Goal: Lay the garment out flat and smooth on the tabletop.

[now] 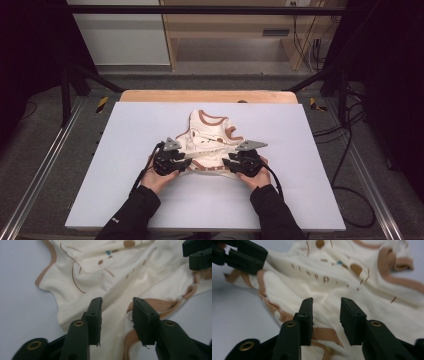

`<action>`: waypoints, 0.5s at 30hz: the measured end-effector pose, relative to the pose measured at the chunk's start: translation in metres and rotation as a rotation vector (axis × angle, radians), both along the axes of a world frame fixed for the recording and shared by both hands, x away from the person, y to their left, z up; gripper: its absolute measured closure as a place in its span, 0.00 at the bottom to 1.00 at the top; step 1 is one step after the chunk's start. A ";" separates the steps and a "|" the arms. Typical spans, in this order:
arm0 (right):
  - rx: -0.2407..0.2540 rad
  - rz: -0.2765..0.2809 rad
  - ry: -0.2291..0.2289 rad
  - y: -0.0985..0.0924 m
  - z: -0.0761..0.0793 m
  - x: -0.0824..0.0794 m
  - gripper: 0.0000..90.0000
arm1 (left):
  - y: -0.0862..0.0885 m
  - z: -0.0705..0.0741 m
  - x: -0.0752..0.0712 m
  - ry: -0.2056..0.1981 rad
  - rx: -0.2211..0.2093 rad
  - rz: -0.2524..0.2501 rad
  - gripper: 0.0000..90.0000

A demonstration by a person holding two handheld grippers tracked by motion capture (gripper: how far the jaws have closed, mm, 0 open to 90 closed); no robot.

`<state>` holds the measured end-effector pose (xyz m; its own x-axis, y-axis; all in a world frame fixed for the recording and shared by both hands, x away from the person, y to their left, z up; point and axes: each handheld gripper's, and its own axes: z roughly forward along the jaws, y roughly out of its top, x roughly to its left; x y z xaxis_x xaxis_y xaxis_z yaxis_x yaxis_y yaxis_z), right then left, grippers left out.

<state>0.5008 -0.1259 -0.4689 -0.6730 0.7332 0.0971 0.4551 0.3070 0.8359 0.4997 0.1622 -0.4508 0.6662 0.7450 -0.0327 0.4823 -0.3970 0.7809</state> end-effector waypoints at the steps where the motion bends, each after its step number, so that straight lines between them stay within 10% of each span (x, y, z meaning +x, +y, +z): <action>1: 0.018 0.008 -0.020 -0.002 0.007 -0.004 0.63 | 0.002 0.005 -0.006 -0.023 -0.015 -0.001 0.57; 6: 0.040 0.082 -0.060 -0.005 0.027 -0.030 0.62 | -0.004 0.017 -0.041 -0.104 -0.061 -0.066 0.51; 15: -0.073 0.042 0.002 -0.005 -0.009 -0.025 0.55 | -0.047 -0.018 -0.030 -0.035 0.036 -0.102 0.44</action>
<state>0.4760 -0.1304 -0.4774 -0.7035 0.7092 0.0458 0.4424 0.3865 0.8093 0.4700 0.1151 -0.4684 0.7392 0.6733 0.0179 0.4103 -0.4712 0.7808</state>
